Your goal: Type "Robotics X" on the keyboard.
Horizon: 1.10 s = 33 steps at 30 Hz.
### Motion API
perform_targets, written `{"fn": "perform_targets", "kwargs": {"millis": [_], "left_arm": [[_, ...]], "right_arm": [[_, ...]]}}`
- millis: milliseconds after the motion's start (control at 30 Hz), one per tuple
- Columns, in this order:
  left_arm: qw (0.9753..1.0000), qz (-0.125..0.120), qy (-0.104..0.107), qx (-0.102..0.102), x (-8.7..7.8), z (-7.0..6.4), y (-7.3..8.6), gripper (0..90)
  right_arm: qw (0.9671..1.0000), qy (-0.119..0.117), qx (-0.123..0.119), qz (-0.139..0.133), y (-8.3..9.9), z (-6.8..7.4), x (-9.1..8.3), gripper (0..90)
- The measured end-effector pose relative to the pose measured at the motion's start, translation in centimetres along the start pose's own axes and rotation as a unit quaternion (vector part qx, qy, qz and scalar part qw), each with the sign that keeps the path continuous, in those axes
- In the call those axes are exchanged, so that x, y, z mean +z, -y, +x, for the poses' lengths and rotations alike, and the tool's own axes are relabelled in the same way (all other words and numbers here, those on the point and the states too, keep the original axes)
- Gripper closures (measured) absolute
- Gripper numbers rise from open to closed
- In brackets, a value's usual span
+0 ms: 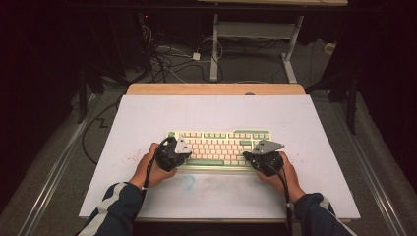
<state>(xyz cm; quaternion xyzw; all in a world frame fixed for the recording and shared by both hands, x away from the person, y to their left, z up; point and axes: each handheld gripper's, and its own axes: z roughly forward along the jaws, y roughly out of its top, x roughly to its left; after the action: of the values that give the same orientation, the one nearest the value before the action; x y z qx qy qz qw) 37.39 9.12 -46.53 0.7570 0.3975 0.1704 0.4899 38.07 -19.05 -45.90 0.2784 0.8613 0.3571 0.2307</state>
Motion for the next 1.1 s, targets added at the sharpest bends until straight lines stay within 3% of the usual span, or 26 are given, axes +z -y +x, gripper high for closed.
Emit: {"fn": "perform_targets", "kwargs": {"millis": [1100], "left_arm": [[1.0000, 0.001, -0.006, -0.002, 0.27, 0.21, -0.01, 87.0]], "right_arm": [[1.0000, 0.000, 0.001, 0.000, 0.01, -0.01, 0.00, 90.0]]}}
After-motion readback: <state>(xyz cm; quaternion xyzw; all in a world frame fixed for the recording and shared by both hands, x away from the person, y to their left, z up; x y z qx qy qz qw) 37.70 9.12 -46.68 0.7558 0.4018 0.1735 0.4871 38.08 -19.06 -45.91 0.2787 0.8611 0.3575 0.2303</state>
